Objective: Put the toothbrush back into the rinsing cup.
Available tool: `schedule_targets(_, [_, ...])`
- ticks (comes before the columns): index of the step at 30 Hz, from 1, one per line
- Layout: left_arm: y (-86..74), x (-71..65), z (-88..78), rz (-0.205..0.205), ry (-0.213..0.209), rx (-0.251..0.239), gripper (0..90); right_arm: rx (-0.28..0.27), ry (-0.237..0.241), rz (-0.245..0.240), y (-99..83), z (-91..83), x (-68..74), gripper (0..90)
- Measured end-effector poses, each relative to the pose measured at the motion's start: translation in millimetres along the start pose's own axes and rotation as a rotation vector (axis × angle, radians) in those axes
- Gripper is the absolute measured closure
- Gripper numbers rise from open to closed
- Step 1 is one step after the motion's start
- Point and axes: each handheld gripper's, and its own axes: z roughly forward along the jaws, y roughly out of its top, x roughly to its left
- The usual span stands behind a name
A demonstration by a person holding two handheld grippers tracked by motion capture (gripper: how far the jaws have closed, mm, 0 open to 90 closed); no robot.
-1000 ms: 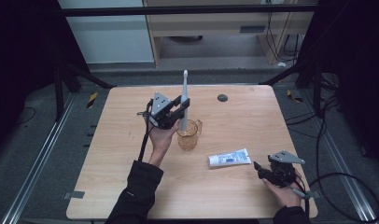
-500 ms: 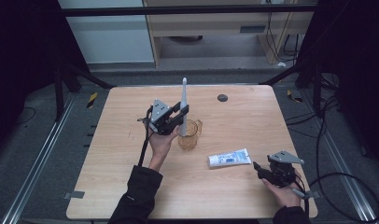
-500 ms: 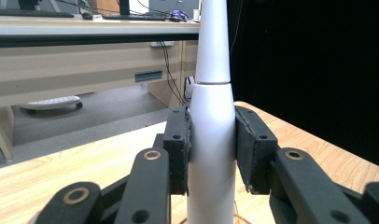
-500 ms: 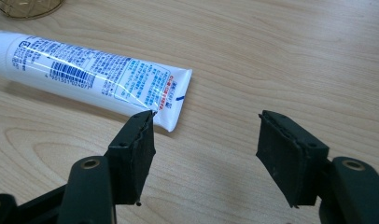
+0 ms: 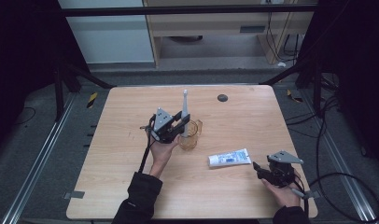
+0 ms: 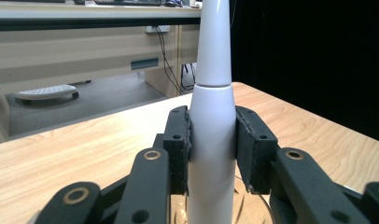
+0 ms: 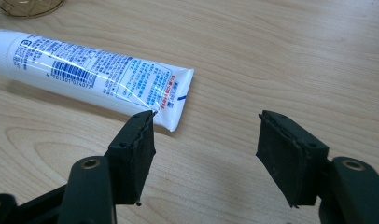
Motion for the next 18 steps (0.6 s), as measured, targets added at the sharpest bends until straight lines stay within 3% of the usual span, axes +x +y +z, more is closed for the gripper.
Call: schedule_targets(18, [-16.5, 1.3, -3.0, 0.009, -0.013, 0.060, 66.7, 0.008, -0.005, 0.000, -0.2, 1.0, 0.1, 36.6])
